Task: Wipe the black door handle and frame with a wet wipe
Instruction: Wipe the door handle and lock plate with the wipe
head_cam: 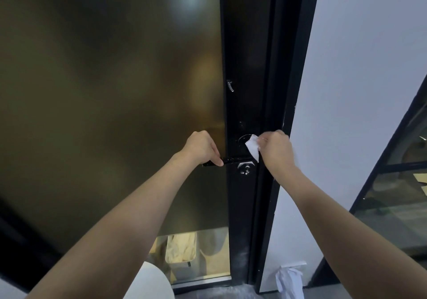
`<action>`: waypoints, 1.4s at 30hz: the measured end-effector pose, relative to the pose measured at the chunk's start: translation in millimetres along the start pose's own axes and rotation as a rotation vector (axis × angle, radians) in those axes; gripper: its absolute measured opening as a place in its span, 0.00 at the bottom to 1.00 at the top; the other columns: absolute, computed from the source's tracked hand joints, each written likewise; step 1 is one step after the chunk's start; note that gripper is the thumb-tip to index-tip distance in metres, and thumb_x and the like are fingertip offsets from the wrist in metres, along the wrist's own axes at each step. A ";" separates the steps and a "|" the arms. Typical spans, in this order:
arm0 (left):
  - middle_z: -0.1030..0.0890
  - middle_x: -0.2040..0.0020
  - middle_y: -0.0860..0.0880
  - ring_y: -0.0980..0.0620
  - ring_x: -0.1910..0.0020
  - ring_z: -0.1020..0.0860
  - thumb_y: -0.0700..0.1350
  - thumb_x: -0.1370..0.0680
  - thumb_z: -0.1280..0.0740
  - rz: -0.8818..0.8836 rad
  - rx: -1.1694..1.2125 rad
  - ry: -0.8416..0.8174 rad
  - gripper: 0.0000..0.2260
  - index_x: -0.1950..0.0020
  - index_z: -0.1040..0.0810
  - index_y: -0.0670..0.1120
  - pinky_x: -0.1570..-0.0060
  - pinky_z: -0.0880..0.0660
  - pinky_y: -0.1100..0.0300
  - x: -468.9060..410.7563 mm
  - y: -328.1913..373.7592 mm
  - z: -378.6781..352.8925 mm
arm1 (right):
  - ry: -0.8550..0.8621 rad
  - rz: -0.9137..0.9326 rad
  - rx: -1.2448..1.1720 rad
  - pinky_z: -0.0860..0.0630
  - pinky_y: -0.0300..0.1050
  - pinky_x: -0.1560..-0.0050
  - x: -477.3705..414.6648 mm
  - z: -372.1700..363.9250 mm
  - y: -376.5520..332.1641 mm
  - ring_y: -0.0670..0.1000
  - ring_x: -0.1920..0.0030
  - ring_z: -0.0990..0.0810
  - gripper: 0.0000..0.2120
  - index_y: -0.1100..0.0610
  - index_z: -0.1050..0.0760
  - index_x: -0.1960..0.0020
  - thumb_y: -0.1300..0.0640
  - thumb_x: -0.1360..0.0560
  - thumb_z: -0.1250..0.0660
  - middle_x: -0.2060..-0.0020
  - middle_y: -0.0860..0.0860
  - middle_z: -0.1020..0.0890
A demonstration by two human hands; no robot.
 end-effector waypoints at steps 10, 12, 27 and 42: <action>0.17 0.57 0.45 0.49 0.53 0.21 0.43 0.36 0.21 -0.010 -0.003 -0.009 0.12 0.55 0.15 0.43 0.53 0.23 0.60 0.9 1.2 -0.2 | 0.118 0.358 -0.035 0.27 0.44 0.54 -5.6 4.1 -21.3 0.52 0.53 0.27 0.13 0.65 0.25 0.46 0.71 0.25 0.44 0.45 0.55 0.27; 0.19 0.57 0.45 0.50 0.56 0.23 0.43 0.37 0.21 -0.012 0.003 -0.006 0.12 0.56 0.15 0.44 0.56 0.24 0.61 1.3 1.5 -0.1 | 0.045 0.350 0.116 0.24 0.48 0.51 -11.8 -11.5 -14.9 0.57 0.49 0.24 0.14 0.67 0.26 0.42 0.71 0.25 0.43 0.42 0.58 0.27; 0.19 0.58 0.47 0.50 0.53 0.22 0.44 0.37 0.21 -0.003 0.000 -0.010 0.12 0.56 0.15 0.45 0.53 0.23 0.58 -1.6 -0.9 -0.9 | -0.045 0.411 0.399 0.26 0.42 0.49 -8.1 -28.6 -19.3 0.56 0.40 0.28 0.16 0.65 0.28 0.37 0.71 0.23 0.44 0.37 0.58 0.30; 0.20 0.62 0.49 0.52 0.57 0.23 0.44 0.36 0.21 0.010 0.009 -0.044 0.12 0.55 0.15 0.45 0.53 0.25 0.61 -3.2 -1.3 1.6 | -0.042 0.296 0.398 0.32 0.43 0.61 -23.8 -15.4 -13.6 0.60 0.52 0.21 0.12 0.64 0.25 0.42 0.70 0.23 0.41 0.48 0.60 0.24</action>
Point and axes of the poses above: each hand's wrist, its own x-axis away from the middle knuckle, its own z-axis out of the back of the hand, y = z × x, the point moved 4 cm from there along -x, towards the middle knuckle
